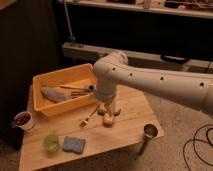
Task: Place fork in metal cup
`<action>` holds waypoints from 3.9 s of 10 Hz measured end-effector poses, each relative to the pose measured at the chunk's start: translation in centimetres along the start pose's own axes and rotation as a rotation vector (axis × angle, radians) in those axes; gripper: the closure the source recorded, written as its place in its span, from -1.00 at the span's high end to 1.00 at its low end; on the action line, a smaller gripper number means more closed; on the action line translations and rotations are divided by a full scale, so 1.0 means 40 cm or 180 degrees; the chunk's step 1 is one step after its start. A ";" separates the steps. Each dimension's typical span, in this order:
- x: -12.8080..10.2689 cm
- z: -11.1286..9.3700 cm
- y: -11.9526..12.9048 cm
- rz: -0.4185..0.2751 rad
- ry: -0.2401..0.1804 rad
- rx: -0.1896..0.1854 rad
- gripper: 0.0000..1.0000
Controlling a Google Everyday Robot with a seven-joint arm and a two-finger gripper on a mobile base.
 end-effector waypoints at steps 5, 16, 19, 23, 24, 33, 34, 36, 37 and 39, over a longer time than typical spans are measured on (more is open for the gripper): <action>-0.008 0.118 -0.039 -0.0198 -0.0239 -0.0049 0.48; 0.007 0.380 -0.114 -0.0403 -0.0744 -0.0224 0.48; 0.011 0.424 -0.124 -0.0424 -0.0751 -0.0220 0.48; 0.013 0.476 -0.129 -0.0456 -0.0758 -0.0302 0.48; 0.014 0.495 -0.125 -0.0443 -0.0761 -0.0315 0.48; 0.031 0.527 -0.150 -0.0502 -0.0710 -0.0264 -0.12; 0.035 0.531 -0.143 -0.0492 -0.0691 -0.0301 0.04; 0.036 0.537 -0.137 -0.0488 -0.0662 -0.0353 0.28; 0.036 0.538 -0.138 -0.0488 -0.0651 -0.0361 0.28; 0.045 0.533 -0.141 -0.0466 -0.0604 -0.0367 0.28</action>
